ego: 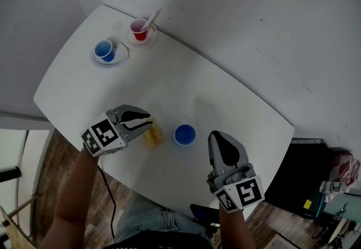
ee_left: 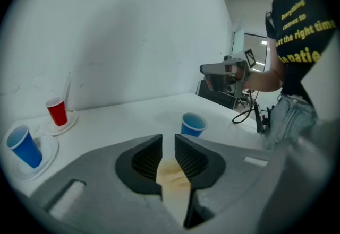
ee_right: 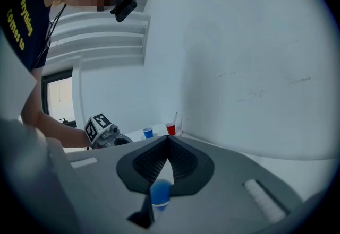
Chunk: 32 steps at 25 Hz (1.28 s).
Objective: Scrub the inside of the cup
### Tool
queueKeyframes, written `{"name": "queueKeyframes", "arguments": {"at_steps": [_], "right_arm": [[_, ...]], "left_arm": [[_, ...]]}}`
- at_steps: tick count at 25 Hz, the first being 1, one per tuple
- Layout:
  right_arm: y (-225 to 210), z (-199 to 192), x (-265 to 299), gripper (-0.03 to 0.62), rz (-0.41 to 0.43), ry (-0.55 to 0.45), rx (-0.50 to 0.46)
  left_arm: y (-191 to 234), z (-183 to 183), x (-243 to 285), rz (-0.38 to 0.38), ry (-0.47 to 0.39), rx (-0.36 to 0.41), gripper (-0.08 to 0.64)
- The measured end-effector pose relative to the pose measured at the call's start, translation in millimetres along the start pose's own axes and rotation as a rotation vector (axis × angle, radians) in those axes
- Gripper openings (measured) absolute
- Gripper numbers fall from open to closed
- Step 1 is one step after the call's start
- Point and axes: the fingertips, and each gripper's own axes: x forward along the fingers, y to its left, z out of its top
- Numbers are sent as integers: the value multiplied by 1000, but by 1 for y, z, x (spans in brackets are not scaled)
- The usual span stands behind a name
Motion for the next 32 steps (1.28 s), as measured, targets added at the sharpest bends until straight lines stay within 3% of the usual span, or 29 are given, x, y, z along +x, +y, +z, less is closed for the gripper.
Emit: {"name": "queueKeyframes", "arguments": {"at_steps": [11, 17, 24, 32], "right_arm": [[0, -7, -3, 6, 12, 17, 7], [2, -9, -4, 6, 17, 21, 9], [3, -10, -5, 6, 23, 24, 15], [5, -12, -5, 6, 29, 28, 15]], "left_arm": [[-18, -26, 16, -177, 159, 101, 164], [-19, -25, 17, -232, 168, 127, 206], [-21, -41, 19, -283, 291, 232, 264], [-28, -52, 23, -356, 355, 297, 325]]}}
